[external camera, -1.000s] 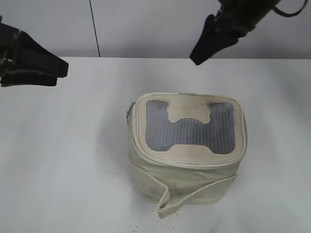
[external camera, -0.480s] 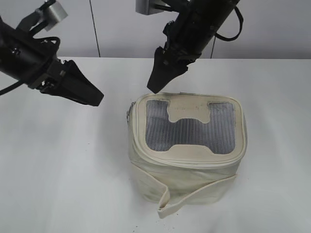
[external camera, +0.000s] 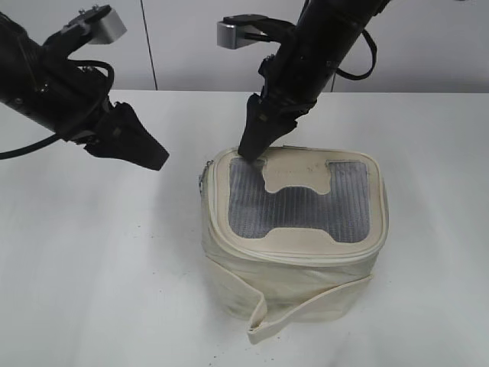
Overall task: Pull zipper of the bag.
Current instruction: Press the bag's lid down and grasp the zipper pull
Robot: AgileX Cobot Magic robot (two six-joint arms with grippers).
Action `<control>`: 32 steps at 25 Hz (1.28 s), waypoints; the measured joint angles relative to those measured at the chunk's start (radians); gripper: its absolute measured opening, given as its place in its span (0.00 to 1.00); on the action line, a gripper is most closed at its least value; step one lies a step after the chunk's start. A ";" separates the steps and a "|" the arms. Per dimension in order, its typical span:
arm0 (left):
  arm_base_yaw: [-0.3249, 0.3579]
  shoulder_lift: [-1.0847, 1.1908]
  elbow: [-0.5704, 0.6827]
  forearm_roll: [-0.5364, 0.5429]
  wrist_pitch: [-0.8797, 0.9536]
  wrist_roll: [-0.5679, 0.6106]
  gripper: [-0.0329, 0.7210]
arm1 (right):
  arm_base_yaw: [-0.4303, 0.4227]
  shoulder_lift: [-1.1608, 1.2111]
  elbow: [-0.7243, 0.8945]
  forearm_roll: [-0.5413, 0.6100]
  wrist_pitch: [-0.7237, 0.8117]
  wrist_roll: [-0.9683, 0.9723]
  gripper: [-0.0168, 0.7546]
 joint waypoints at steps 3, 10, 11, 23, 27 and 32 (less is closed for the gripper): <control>0.000 0.000 0.000 0.032 -0.022 0.004 0.59 | 0.000 0.014 0.000 0.002 0.000 -0.002 0.56; -0.045 0.001 0.000 0.054 -0.047 0.032 0.59 | 0.000 0.021 -0.001 0.021 0.011 -0.022 0.32; -0.062 0.000 0.000 0.063 -0.052 0.033 0.59 | 0.000 0.021 -0.001 0.021 0.012 -0.022 0.28; -0.153 0.000 0.000 0.266 -0.199 0.048 0.65 | 0.000 0.021 -0.001 0.022 0.021 -0.023 0.08; -0.164 0.000 0.000 0.309 -0.231 0.057 0.74 | 0.000 0.021 -0.001 0.022 0.021 -0.023 0.08; -0.203 0.001 0.000 0.345 -0.263 0.131 0.80 | 0.000 0.021 -0.001 0.022 0.021 -0.023 0.08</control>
